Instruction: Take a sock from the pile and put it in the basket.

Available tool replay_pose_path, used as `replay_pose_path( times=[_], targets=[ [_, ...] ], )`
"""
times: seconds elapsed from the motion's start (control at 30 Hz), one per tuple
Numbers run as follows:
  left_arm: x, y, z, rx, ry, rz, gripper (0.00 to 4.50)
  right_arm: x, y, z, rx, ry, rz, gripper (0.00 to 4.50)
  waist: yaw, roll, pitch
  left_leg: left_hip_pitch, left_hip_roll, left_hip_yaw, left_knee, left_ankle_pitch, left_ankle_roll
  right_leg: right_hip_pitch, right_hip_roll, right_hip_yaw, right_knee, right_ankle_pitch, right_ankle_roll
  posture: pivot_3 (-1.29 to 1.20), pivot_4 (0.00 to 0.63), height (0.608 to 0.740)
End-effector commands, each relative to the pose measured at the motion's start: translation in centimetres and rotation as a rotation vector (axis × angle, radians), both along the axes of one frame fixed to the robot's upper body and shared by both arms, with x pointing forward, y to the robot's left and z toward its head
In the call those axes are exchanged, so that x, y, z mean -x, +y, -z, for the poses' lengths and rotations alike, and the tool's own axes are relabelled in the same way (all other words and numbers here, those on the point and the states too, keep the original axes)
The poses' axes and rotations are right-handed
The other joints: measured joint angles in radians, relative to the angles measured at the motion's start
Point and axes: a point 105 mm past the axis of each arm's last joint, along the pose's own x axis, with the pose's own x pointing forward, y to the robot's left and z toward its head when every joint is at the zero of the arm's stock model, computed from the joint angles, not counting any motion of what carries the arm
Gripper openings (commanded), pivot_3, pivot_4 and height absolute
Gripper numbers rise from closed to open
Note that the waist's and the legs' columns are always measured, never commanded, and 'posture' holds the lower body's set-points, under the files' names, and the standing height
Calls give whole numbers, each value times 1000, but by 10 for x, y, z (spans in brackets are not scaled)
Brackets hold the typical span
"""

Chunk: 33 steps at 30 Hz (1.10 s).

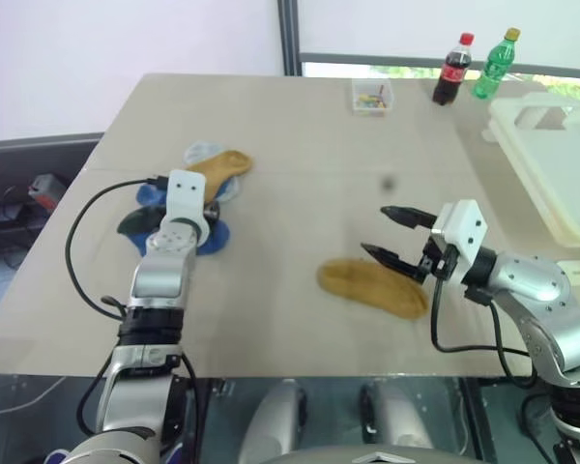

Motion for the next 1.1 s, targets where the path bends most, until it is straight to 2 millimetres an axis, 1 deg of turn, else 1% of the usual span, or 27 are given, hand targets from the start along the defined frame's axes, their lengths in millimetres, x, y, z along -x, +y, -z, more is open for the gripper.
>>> replay_pose_path(
  times=[0.03,0.23,0.27,0.33,0.37,0.4,0.47,0.5,0.6,0.67,0.8,0.9,0.97,1.0,1.1],
  targets=[
    [-3,1,-15,-28,-54,11,2974,2,1,-8,8,-60,-22,3204,0,0,0,0,0,0,0,0,0,0,0,0,0,0,0,0,150,740],
    [-2,1,-11,-27,-46,10,2974,-1,0,-8,1,-69,-17,3204,0,0,0,0,0,0,0,0,0,0,0,0,0,0,0,0,150,740],
    [-1,1,-10,-26,-44,8,2440,-1,0,-8,3,-68,-17,3237,0,0,0,0,0,0,0,0,0,0,0,0,0,0,0,0,150,740],
    [1,2,-10,-25,-45,7,1888,-2,0,-7,4,-66,-16,3237,0,0,0,0,0,0,0,0,0,0,0,0,0,0,0,0,150,740],
    [1,2,-9,-25,-45,8,1270,-3,1,-7,0,-64,-15,3237,0,0,0,0,0,0,0,0,0,0,0,0,0,0,0,0,150,740],
    [2,2,-10,-26,-47,8,979,-3,1,-7,-3,-62,-14,3237,0,0,0,0,0,0,0,0,0,0,0,0,0,0,0,0,150,740],
    [4,4,-10,-26,-50,5,143,-4,0,-7,1,-62,-12,3237,0,0,0,0,0,0,0,0,0,0,0,0,1,0,0,0,150,740],
    [5,5,-12,-25,-56,6,55,-5,0,-7,5,-63,-11,3237,-1,0,0,0,0,0,0,0,0,0,0,0,1,0,0,0,150,740],
    [9,2,-19,-28,-78,34,55,-8,0,-7,7,-62,-6,3237,-2,0,0,0,0,0,0,0,0,0,-1,0,1,0,0,0,150,740],
    [12,-2,-21,-23,-77,57,55,-9,0,-7,6,-63,-5,3237,-2,0,0,0,0,0,0,0,0,0,-1,0,1,0,0,0,150,740],
    [21,-9,-31,-3,-78,135,55,-10,1,-7,2,-59,-2,3237,-2,0,0,0,0,0,0,0,0,0,-2,0,1,0,0,0,150,740],
    [22,-12,-45,41,-87,161,55,-11,0,-6,0,-51,4,3237,-2,0,0,0,0,0,0,0,0,0,-2,-1,1,0,0,0,150,740],
    [22,-20,-51,74,-80,207,55,-12,0,-6,-3,-48,8,3237,-2,0,0,0,0,0,0,0,0,0,-2,-1,1,0,0,0,150,740],
    [22,-28,-51,102,-62,243,55,-12,0,-5,-4,-48,9,3237,-1,0,0,0,0,0,0,0,0,0,-2,-1,1,0,0,0,150,740],
    [26,-57,-40,163,43,367,55,-13,1,-6,-5,-48,13,3237,-1,0,0,0,-1,0,0,0,0,0,-2,-1,1,0,0,0,150,740]
  ],
)
